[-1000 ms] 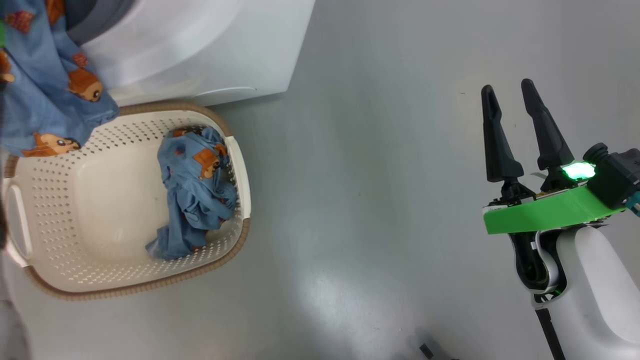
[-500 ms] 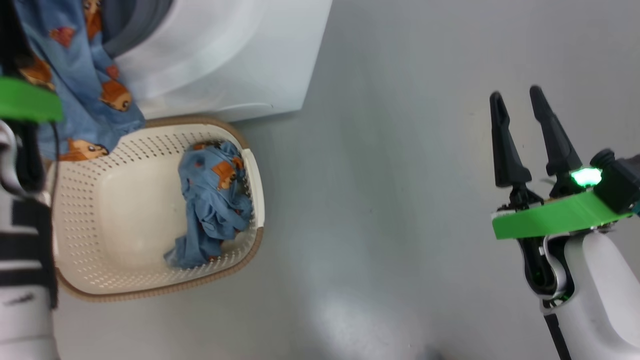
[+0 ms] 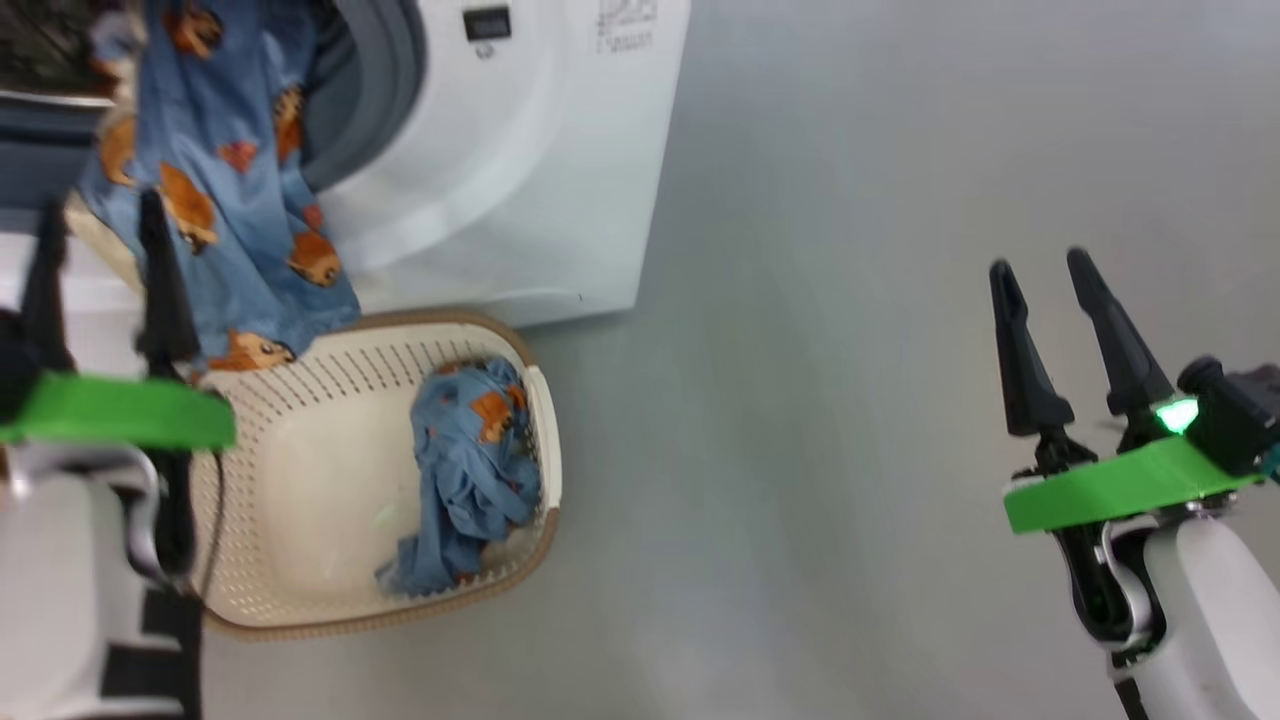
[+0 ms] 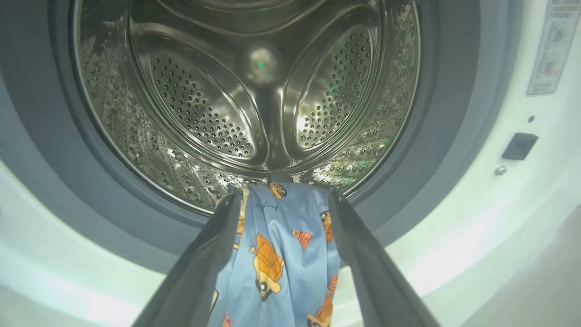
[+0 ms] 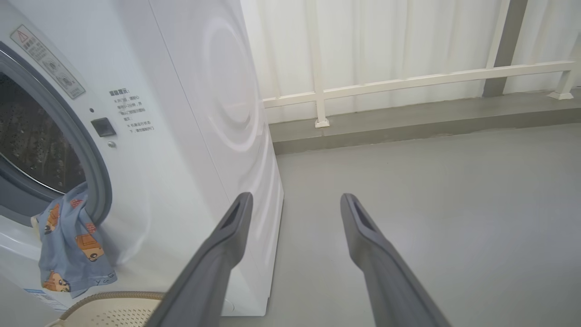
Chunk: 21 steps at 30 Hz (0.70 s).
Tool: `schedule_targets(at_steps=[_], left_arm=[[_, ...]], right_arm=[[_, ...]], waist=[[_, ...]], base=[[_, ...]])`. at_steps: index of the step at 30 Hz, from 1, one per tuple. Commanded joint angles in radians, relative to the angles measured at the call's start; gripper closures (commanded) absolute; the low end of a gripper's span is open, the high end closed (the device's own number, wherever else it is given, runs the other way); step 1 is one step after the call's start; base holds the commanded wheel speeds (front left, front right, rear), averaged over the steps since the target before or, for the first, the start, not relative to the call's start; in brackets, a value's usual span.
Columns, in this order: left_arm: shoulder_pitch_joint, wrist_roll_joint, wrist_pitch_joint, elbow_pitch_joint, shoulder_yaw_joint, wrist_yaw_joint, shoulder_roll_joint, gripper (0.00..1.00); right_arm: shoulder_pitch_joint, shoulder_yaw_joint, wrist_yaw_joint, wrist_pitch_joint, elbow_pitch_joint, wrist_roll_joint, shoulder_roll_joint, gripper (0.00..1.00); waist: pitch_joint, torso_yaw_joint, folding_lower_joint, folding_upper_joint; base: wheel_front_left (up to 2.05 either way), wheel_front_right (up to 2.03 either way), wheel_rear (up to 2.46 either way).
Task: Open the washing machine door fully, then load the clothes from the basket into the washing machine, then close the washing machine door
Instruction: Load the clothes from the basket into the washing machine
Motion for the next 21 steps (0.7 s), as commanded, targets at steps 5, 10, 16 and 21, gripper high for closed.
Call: schedule_targets(at_steps=[5, 10, 16, 21], left_arm=[[0.133, 0.015, -0.005, -0.053, 0.038, 0.000, 0.005, 0.00], [0.221, 0.021, -0.005, -0.073, 0.037, 0.000, -0.005, 0.00], [0.322, 0.024, -0.005, -0.109, 0.041, 0.000, -0.010, 0.00], [0.385, 0.024, -0.005, -0.134, 0.039, 0.000, -0.014, 0.00]], right_arm=[[0.065, 0.008, 0.006, -0.008, -0.010, -0.004, -0.024, 0.00], [0.111, 0.006, 0.006, -0.008, -0.003, 0.000, -0.037, 0.00], [0.169, -0.002, 0.006, -0.008, -0.003, 0.004, -0.051, 0.00], [0.206, -0.007, 0.006, -0.008, -0.006, 0.005, -0.058, 0.00]], waist=[[-0.127, 0.033, 0.0000, 0.0000], [-0.193, 0.049, 0.0000, 0.0000], [-0.257, 0.068, 0.0000, 0.0000], [-0.289, 0.079, 0.0000, 0.0000]], base=[[0.00, 0.00, 0.00], [0.00, 0.00, 0.00], [0.00, 0.00, 0.00], [0.00, 0.00, 0.00]])
